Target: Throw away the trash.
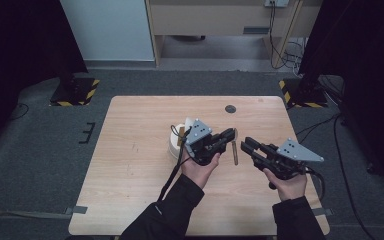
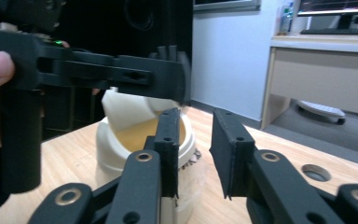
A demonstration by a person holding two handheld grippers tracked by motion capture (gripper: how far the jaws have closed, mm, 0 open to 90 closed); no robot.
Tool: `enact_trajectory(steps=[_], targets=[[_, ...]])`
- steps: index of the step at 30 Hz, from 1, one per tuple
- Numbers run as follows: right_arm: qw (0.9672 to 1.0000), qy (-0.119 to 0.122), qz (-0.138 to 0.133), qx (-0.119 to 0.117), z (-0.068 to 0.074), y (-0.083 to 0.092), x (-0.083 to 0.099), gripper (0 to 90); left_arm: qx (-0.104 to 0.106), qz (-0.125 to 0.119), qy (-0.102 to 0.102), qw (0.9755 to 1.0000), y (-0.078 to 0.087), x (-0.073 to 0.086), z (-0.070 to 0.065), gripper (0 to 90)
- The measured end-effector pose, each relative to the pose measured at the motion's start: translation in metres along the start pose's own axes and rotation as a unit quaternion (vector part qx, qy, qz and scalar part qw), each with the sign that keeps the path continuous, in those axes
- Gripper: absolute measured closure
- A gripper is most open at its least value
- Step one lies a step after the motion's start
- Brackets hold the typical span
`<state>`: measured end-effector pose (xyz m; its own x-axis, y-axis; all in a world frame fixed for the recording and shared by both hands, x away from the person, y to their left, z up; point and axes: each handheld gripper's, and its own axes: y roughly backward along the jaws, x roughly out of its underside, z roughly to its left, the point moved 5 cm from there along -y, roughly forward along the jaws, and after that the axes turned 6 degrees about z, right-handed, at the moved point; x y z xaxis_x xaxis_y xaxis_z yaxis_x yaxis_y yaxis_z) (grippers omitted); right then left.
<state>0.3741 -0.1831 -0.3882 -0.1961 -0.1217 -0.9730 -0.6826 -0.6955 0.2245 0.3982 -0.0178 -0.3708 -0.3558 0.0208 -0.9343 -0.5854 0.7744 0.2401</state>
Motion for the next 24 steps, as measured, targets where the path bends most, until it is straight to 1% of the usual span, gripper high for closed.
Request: enact_trajectory(steps=[1,3,4,7,9,11,14,17,19,24], targets=[[1.0000,0.001,-0.001,0.003,-0.002,0.001,0.000,71.0,-0.005,-0.002,-0.004,1.0000,0.003,-0.001,0.002,84.7],[0.9999,-0.009,-0.005,0.010,-0.007,0.004,0.000,69.4,-0.012,-0.006,-0.008,0.9999,0.007,-0.004,0.007,84.7],[0.9998,-0.014,-0.002,0.016,-0.010,0.005,0.002,68.6,-0.015,-0.007,-0.010,0.9998,0.010,-0.005,0.009,84.7],[0.9992,-0.018,0.015,0.033,-0.020,0.006,0.012,66.6,-0.027,-0.015,-0.019,0.9994,0.017,-0.010,0.015,84.7],[0.9987,-0.021,0.023,0.041,-0.025,0.005,0.017,65.6,-0.034,-0.018,-0.024,0.9990,0.022,-0.012,0.019,84.7],[0.9977,-0.025,0.036,0.052,-0.032,0.004,0.026,63.5,-0.041,-0.023,-0.029,0.9985,0.026,-0.016,0.023,84.8],[0.9964,-0.031,0.048,0.062,-0.038,0.003,0.035,61.3,-0.053,-0.029,-0.036,0.9976,0.032,-0.020,0.030,84.8],[0.9949,-0.036,0.059,0.073,-0.045,0.002,0.044,58.5,-0.065,-0.031,-0.047,0.9963,0.036,-0.024,0.037,84.8],[0.9933,-0.039,0.074,0.080,-0.051,0.000,0.054,57.4,-0.073,-0.032,-0.052,0.9954,0.038,-0.026,0.041,84.8],[0.9920,-0.038,0.086,0.085,-0.054,-0.001,0.062,57.3,-0.091,-0.026,-0.068,0.9932,0.040,-0.026,0.049,84.9]])
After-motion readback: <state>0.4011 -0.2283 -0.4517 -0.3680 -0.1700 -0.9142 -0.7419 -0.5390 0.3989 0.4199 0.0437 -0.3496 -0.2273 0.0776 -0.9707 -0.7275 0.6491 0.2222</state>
